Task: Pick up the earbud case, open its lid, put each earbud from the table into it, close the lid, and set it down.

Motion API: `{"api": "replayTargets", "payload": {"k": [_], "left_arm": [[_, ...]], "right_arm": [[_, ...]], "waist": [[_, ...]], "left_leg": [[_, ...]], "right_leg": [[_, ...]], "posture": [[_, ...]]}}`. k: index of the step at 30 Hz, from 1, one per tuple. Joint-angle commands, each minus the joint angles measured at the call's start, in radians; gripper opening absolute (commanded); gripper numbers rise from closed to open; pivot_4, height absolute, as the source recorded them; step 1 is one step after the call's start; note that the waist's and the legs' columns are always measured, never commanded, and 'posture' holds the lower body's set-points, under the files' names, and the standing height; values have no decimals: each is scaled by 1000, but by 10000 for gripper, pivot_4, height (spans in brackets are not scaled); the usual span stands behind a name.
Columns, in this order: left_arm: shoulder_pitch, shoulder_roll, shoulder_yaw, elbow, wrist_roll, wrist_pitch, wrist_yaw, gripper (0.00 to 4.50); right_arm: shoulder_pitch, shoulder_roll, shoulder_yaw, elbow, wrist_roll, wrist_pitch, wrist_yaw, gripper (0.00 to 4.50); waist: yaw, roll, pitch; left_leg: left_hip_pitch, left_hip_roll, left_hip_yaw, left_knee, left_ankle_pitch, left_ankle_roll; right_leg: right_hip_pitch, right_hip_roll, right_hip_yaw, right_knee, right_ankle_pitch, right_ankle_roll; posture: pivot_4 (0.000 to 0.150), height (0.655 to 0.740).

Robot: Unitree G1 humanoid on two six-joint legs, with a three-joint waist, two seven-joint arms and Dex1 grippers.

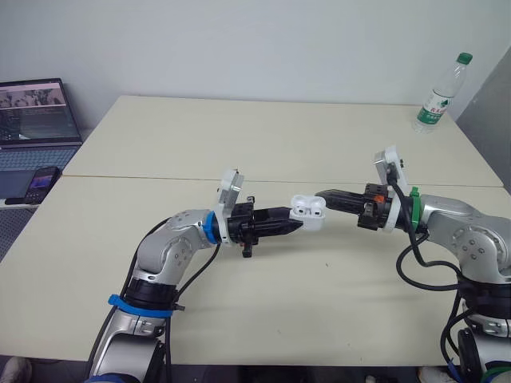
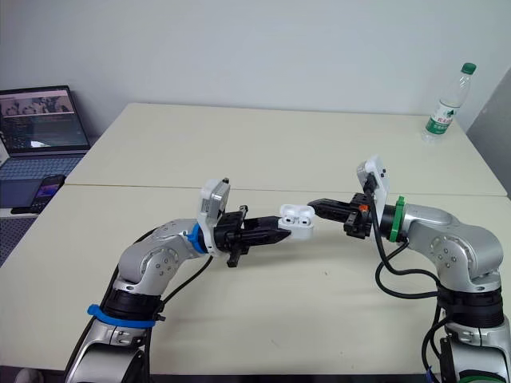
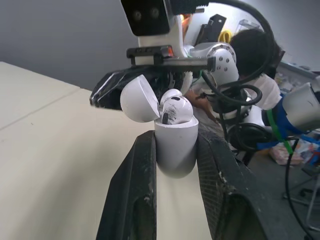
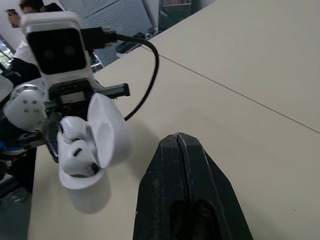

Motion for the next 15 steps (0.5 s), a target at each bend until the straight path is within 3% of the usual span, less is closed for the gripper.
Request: {"api": "replayTargets", "payload": {"k": [1,9,15], "left_arm": [[-25,1,5,7,-2,1,-9,7661],[-31,-14,7,33,15,3,30,7661],[-30,-24,1,38,37,6,58,7661]], "right_arm": [[-8,-39,-72,-76,149,52,46,84],[11,-81,-145,-122,386,90,18,84],[71,-104,-109,-130,249,3,-60,84]], "waist": [[2,0,1],[3,-1,2],[3,-1,2]], "left_leg": [[0,0,0,0,0,0],[-1,0,-1,0,0,0],[-1,0,-1,0,0,0]], "right_leg": [[0,0,0,0,0,0],[0,-3,-1,-1,0,0],[0,-3,-1,-1,0,1]], "posture": [[1500,7389],[1500,7389],[1500,7389]]}}
